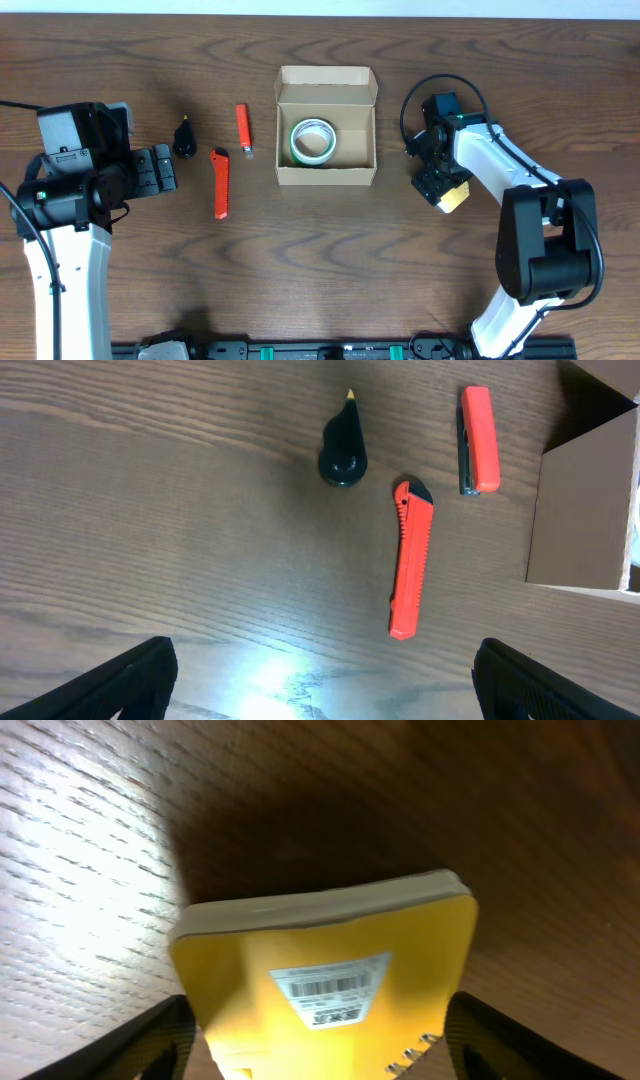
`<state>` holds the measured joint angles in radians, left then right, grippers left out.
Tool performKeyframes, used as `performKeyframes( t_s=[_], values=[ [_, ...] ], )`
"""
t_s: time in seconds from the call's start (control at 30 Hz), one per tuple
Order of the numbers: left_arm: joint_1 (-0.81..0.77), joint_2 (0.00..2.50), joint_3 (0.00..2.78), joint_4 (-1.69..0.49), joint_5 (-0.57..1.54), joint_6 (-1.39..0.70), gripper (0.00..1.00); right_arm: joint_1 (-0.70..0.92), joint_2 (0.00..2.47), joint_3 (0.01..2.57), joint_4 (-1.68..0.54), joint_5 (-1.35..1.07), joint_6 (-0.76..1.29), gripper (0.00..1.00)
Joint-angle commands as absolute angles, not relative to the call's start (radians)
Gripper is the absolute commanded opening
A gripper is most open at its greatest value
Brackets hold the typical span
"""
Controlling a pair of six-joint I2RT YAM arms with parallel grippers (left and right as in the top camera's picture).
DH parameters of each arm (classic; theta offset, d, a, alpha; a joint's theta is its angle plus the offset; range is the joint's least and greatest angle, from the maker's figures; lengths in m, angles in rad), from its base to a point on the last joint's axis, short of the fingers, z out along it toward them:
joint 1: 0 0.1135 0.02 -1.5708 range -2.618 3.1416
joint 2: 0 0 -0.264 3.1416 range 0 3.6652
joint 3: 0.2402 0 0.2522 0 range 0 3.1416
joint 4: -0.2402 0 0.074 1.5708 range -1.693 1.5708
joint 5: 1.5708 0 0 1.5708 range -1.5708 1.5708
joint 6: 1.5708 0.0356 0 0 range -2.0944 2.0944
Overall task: Pack container
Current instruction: 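Lift the yellow pad with the right gripper toward the box, then lower the yellow pad into the box beside the tapes and release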
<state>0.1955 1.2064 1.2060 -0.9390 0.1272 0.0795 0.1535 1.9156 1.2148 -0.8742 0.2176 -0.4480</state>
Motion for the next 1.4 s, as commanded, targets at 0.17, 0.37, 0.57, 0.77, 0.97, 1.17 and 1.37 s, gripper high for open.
performKeyframes(
  t_s=[0.17,0.37,0.57,0.77,0.97,1.17,1.37],
  values=[
    [0.2,1.206,1.226,-0.942,0.12,0.09,0.95,0.151,2.019,1.226,-0.89,0.194,-0.376,0.74],
    [0.2,1.206,1.226,-0.942,0.12,0.09,0.95,0.152,2.023,1.23,-0.881,0.177,-0.359,0.41],
    [0.2,1.206,1.226,-0.942,0.12,0.09,0.95,0.154,2.014,1.312,-0.911,0.13,-0.307,0.01],
    [0.2,1.206,1.226,-0.942,0.12,0.09,0.95,0.178,1.993,1.514,-1.017,0.101,-0.307,0.01],
    [0.2,1.206,1.226,-0.942,0.12,0.09,0.95,0.214,1.993,1.693,-1.114,0.105,-0.291,0.01],
    [0.2,1.206,1.226,-0.942,0.12,0.09,0.95,0.256,1.993,1.757,-1.127,0.163,-0.291,0.01],
    [0.2,1.206,1.226,-0.942,0.12,0.09,0.95,0.292,1.993,1.77,-1.134,0.182,-0.278,0.01]
  ],
)
